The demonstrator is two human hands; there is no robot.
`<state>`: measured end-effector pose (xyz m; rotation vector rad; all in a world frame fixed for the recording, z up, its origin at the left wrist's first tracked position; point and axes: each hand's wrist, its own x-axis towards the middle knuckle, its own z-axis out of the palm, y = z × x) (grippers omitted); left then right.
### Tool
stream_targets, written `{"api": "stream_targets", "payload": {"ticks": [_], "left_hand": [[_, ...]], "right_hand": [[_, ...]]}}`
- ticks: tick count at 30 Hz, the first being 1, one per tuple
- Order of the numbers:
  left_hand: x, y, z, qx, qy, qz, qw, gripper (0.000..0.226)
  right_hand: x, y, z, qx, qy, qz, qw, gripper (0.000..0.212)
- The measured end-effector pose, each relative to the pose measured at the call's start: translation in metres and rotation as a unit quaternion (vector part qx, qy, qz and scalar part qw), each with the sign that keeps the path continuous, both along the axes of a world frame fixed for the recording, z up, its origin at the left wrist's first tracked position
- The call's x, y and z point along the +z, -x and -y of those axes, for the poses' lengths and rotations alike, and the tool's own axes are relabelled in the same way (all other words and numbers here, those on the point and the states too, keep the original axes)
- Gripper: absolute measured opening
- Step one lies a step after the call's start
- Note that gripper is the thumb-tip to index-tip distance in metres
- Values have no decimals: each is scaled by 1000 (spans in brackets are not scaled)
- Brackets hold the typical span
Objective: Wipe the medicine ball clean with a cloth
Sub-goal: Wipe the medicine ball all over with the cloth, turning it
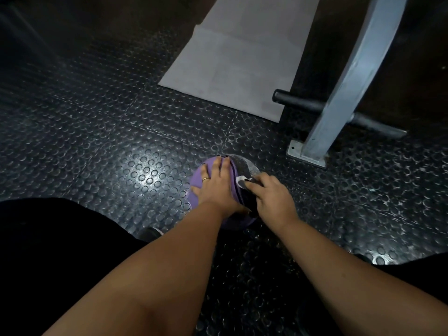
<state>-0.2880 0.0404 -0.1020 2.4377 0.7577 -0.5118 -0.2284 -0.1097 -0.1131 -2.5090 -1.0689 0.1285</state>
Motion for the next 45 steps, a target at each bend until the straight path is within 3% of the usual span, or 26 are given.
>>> {"api": "stream_targets", "payload": {"ticks": [9,13,19,22,24,27,33,38,45], "left_hand": [[3,-15,-5,-43,-1,-2,999,150],[2,-18,0,-60,-18,2,998,148],[0,-21,-4,-74,-26,-2,997,154],[0,-19,-4,-68,-26,1,997,152],[0,-18,-3,-65,-28,7,997,147],[-2,-21,-1,-67,-28,14,997,144],[1,-22,-1,-75,-31,-1,997,149],[1,-20,-2,-65,-31,9,997,148],[0,-18,2,-47,-20,15,999,141]], "right_hand": [[7,-9,0,-42,-54,-27,997,43],[-2,-8,7,-3,-10,-25,1000,45],[-8,-15,37,-77,21,-48,996,45],[-5,-14,25,-106,-41,-75,991,40],[1,-9,8,-70,-67,-69,993,39],[-3,-5,8,-14,-44,-42,998,40],[-8,-12,17,-45,-28,-44,998,39],[-4,-11,11,-118,-86,-99,984,35],[-5,-3,8,-88,-97,-111,985,37]]}}
